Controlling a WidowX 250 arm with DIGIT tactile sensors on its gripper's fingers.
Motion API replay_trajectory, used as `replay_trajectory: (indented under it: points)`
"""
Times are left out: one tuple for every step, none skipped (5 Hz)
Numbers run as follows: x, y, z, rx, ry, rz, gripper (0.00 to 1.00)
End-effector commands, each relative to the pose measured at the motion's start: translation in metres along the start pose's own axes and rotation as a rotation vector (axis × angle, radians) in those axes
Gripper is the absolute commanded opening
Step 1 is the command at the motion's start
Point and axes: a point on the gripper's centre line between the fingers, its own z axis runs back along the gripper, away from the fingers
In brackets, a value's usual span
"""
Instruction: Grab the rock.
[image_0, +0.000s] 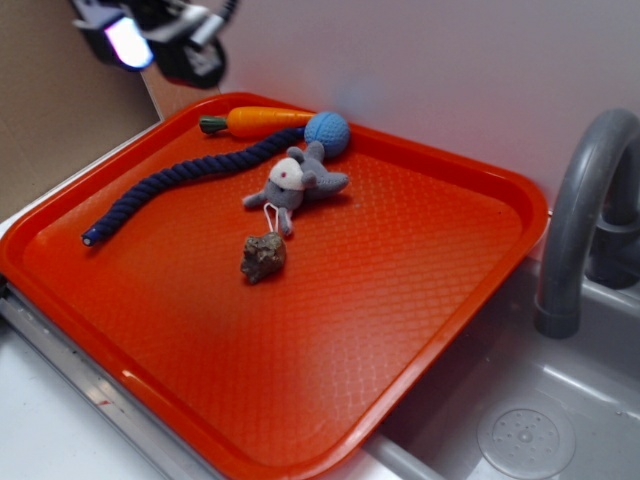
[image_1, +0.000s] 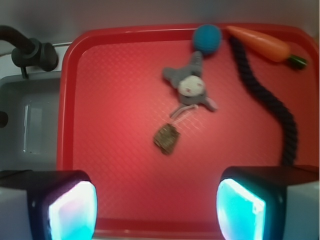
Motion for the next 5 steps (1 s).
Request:
replay_trajectory:
  points:
    - [0.018,0.003,-0.062,0.001,0.068,-0.027,1.0]
    - [0.012,0.013,-0.104,0.02,0.119,-0.062,1.0]
    - [0.004,0.008,-0.137,-0.016,0.171,-0.128,1.0]
    - [-0.001,0.011,-0.169,0.01,0.217,-0.16,1.0]
    - [0.0,0.013,-0.18,0.047,0.229,-0.201,1.0]
